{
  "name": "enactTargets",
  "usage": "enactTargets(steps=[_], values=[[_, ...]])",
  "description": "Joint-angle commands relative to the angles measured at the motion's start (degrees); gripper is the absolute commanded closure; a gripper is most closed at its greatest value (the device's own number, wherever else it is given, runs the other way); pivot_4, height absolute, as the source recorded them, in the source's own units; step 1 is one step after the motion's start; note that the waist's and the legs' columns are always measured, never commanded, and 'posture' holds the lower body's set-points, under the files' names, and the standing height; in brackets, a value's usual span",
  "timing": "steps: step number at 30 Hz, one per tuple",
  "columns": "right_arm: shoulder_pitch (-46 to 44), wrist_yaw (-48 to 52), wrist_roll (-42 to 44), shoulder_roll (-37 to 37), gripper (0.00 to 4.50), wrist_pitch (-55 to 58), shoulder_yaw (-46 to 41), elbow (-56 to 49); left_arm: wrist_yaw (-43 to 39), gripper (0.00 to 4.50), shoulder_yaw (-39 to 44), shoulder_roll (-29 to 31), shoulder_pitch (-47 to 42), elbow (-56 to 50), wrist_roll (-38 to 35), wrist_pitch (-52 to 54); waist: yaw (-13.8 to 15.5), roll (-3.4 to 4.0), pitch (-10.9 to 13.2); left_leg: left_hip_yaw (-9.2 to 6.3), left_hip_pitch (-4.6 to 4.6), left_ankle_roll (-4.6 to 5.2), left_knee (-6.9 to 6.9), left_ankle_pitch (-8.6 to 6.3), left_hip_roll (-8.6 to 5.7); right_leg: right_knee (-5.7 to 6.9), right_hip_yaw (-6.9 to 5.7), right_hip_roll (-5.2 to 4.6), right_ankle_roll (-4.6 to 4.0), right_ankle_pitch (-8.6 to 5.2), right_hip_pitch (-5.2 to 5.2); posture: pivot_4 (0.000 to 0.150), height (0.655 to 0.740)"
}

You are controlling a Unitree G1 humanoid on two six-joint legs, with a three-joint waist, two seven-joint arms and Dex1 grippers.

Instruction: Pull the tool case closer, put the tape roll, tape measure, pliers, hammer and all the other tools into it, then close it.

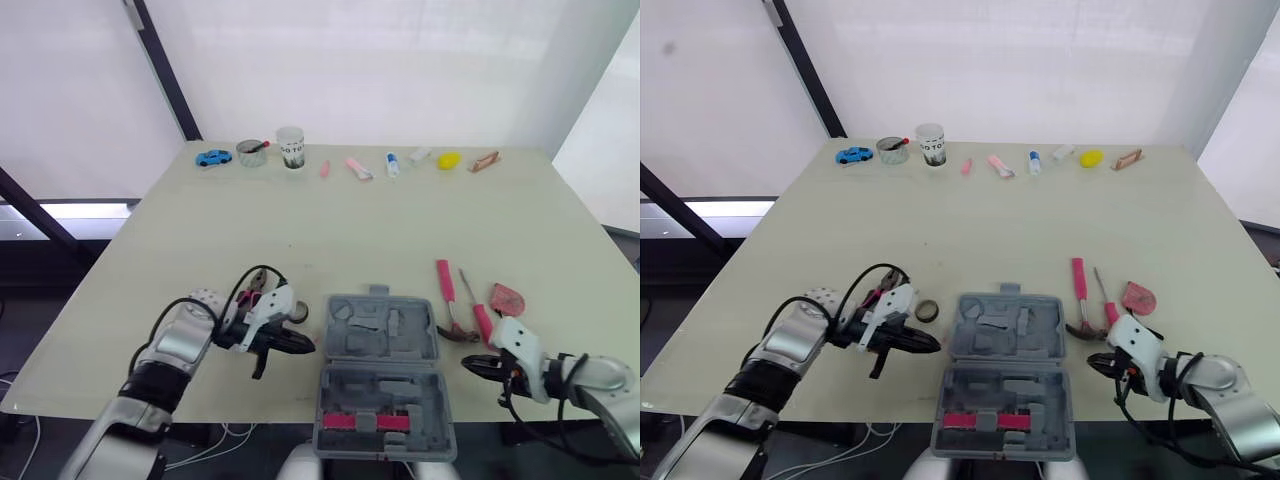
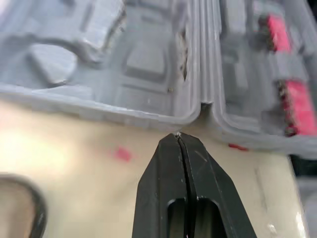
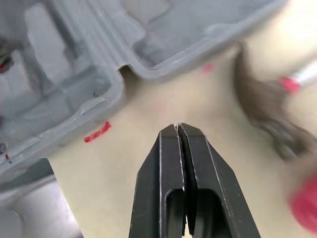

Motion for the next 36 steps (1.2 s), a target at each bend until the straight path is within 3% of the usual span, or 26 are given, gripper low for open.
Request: enactTargets(steps=[1, 7, 11, 12, 14, 15, 18, 19, 22, 23, 24, 30, 36], values=[[4.38, -3.24, 1.16, 2.43, 4.46, -6.74, -6.6, -2.11, 1.86, 4.5, 8.12, 1.87, 4.94, -8.37, -8.08, 3.74, 0.03, 0.0, 0.0, -0.02, 0.0, 0.0, -0.01, 0.0, 0.04, -0.01, 0.0, 0.0, -0.01, 0.0, 0.0, 0.15, 0.74], [11.63, -5.69, 4.42, 9.32, 4.46, -17.93, -15.38, 1.01, 9.31, 4.5, 19.06, 1.39, 14.96, -12.93, -12.82, -0.04, 0.17, 0.03, 0.01, 0.03, 0.07, -0.01, -0.01, 0.0, 0.1, -0.02, 0.02, -0.04, -0.01, -0.01, 0.03, 0.15, 0.74], [15.58, -5.14, 11.71, 12.36, 4.46, -17.25, -21.75, 3.09, 17.81, 4.5, 27.68, -0.34, 24.46, -15.02, -14.39, -0.33, 0.04, 0.07, -0.01, 0.18, 0.15, -0.01, -0.01, 0.0, 0.13, -0.05, 0.16, -0.1, -0.01, 0.0, 0.04, 0.15, 0.74], [15.96, -5.53, 13.29, 13.06, 4.23, -16.71, -23.1, 3.35, 18.87, 4.5, 29.27, -0.79, 26.13, -15.0, -15.02, -0.61, 0.0, 0.07, -0.01, 0.18, 0.15, -0.01, -0.01, 0.0, 0.14, -0.05, 0.15, -0.12, -0.01, 0.0, 0.04, 0.15, 0.74], [16.05, -6.81, 15.63, 14.81, 3.68, -17.1, -25.68, 4.47, 20.16, 3.99, 31.73, -1.07, 28.71, -13.92, -15.57, -1.45, 0.08, 0.07, -0.01, 0.18, 0.15, -0.01, -0.01, 0.0, 0.18, -0.06, 0.14, -0.12, -0.04, -0.01, 0.03, 0.15, 0.74], [16.31, -6.8, 16.68, 15.53, 3.15, -17.7, -26.79, 5.07, 20.76, 3.65, 32.89, -1.2, 29.86, -13.25, -15.62, -2.22, 0.11, 0.08, -0.01, 0.18, 0.16, -0.01, -0.01, 0.0, 0.23, -0.06, 0.14, -0.14, -0.13, -0.04, 0.03, 0.15, 0.74], [18.8, -5.63, 17.89, 17.94, 1.77, -21.64, -29.63, 7.13, 20.05, 2.45, 37.64, -0.67, 35.02, -10.17, -16.48, -5.43, 0.13, 0.16, -0.08, 0.2, 0.21, -0.02, -0.01, 0.0, 0.36, -0.07, 0.17, -0.25, -0.37, -0.07, 0.04, 0.15, 0.74], [19.31, -5.28, 18.04, 18.39, 1.15, -22.5, -30.04, 7.53, 19.96, 1.77, 38.45, -0.56, 35.88, -9.56, -16.69, -6.21, 0.17, 0.23, -0.1, 0.21, 0.21, -0.03, -0.01, -0.01, 0.38, -0.09, 0.17, -0.23, -0.37, -0.08, 0.03, 0.15, 0.74], [21.88, -3.38, 17.59, 18.81, 0.01, -24.94, -30.72, 9.27, 20.65, 0.65, 41.04, -0.82, 37.87, -6.96, -16.73, -9.06, 0.3, 0.27, -0.12, 0.25, 0.21, -0.03, -0.11, -0.01, 0.38, -0.15, 0.15, -0.21, -0.38, -0.09, 0.01, 0.15, 0.74], [22.58, -2.85, 17.48, 18.76, 0.0, -25.5, -30.72, 9.78, 21.04, 0.16, 41.38, -1.03, 38.19, -6.5, -16.81, -9.42, 0.34, 0.27, -0.12, 0.26, 0.21, -0.03, -0.11, -0.01, 0.38, -0.15, 0.15, -0.21, -0.38, -0.09, 0.01, 0.15, 0.74], [23.17, -2.34, 17.37, 18.64, 0.0, -26.08, -30.63, 10.26, 21.27, 0.07, 41.54, -1.25, 38.39, -6.12, -16.86, -9.8, 0.34, 0.28, -0.13, 0.26, 0.21, -0.03, -0.11, -0.01, 0.38, -0.15, 0.15, -0.22, -0.39, -0.09, 0.01, 0.15, 0.74], [25.03, -0.14, 18.03, 17.49, 0.0, -26.81, -29.85, 10.22, 19.78, 0.07, 40.44, -0.38, 37.32, -5.72, -15.43, -15.34, 0.23, 0.26, -0.2, 0.39, 0.3, -0.04, -0.11, -0.01, 0.42, -0.16, 0.5, -0.32, -0.39, -0.09, -0.01, 0.15, 0.74], [26.67, 2.77, 22.84, 13.92, 0.0, -20.21, -27.78, -0.23, 17.04, 0.07, 35.72, 7.3, 32.2, -9.52, -11.95, -16.51, 0.42, 0.34, -0.19, 0.39, 0.27, -0.04, -0.15, -0.01, 0.46, -0.17, 0.53, -0.3, -0.42, -0.09, -0.01, 0.15, 0.74]])
